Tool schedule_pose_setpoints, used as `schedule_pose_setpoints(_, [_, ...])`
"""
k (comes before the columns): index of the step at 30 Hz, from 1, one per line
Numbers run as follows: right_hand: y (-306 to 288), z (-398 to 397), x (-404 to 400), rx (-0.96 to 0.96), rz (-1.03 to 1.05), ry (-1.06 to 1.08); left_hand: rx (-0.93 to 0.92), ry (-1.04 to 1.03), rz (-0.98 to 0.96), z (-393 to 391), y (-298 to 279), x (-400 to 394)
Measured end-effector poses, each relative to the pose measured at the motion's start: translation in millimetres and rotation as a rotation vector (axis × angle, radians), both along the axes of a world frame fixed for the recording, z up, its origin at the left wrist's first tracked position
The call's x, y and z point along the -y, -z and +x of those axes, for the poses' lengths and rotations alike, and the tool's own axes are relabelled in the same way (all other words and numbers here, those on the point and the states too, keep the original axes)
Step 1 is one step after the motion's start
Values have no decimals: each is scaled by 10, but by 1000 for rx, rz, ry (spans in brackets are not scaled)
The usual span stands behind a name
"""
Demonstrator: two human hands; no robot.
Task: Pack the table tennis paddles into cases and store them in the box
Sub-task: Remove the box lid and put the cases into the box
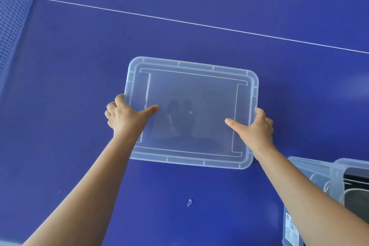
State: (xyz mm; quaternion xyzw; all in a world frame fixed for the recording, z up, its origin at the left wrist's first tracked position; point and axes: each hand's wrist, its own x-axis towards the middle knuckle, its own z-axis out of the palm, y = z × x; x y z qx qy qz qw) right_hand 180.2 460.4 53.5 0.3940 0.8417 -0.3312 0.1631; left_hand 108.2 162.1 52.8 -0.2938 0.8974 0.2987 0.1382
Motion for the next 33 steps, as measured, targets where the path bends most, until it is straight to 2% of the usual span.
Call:
schedule_pose_setpoints(17, [-1060, 1137, -153, -219, 48, -30, -100, -47, 126, 1202, -969, 40])
schedule_pose_setpoints(33, [-1456, 2569, -1440, -133, 80, 127, -79, 271, 223, 2224, -1261, -1112])
